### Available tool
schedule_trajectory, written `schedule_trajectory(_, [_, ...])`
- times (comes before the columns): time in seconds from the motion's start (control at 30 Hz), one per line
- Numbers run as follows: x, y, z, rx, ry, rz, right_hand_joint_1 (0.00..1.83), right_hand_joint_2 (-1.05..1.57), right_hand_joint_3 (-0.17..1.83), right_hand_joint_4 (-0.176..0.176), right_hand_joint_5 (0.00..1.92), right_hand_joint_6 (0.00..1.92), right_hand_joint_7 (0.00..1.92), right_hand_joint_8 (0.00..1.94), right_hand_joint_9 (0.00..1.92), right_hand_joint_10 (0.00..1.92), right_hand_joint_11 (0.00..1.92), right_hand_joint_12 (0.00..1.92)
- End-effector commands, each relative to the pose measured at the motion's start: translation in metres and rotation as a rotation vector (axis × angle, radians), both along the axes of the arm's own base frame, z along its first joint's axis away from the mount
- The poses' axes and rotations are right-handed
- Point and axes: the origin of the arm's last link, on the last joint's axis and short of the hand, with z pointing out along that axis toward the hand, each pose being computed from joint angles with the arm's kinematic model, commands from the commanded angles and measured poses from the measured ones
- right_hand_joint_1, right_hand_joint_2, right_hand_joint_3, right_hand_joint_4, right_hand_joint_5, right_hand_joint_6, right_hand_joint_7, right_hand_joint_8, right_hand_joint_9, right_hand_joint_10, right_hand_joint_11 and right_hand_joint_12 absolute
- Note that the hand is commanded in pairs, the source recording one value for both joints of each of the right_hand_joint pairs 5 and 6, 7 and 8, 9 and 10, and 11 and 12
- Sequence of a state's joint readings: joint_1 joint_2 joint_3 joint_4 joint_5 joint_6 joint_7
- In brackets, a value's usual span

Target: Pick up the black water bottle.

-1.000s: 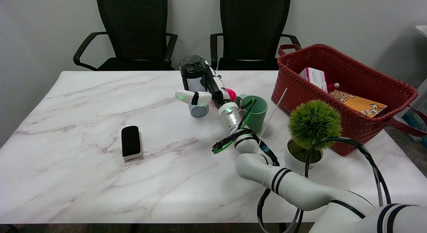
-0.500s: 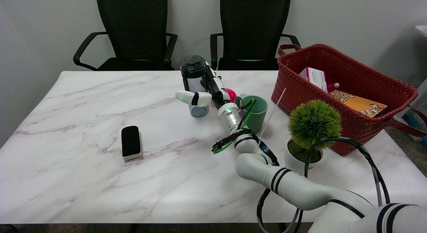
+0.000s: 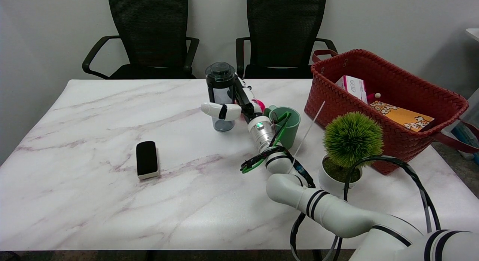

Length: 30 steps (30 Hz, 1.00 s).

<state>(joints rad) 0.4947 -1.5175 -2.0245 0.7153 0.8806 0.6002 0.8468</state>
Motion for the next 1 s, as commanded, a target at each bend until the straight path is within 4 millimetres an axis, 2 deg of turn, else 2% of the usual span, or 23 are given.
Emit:
schedule_trajectory(0.03, [-0.002, 0.006, 0.008, -0.025, -0.004, 0.014, 0.97, -0.15, 0.72, 0.000, 0.00, 0.00, 0.01, 0.01, 0.05, 0.05, 0.13, 0.13])
schedule_trajectory(0.5, [-0.009, 0.000, 0.021, -0.061, 0.008, -0.017, 0.97, -0.15, 0.73, 0.000, 0.00, 0.00, 0.01, 0.01, 0.06, 0.06, 0.09, 0.09])
schedule_trajectory(1.0, [-0.002, -0.014, 0.019, -0.052, 0.022, -0.030, 0.96, -0.17, 0.75, 0.000, 0.00, 0.00, 0.02, 0.02, 0.06, 0.06, 0.10, 0.10])
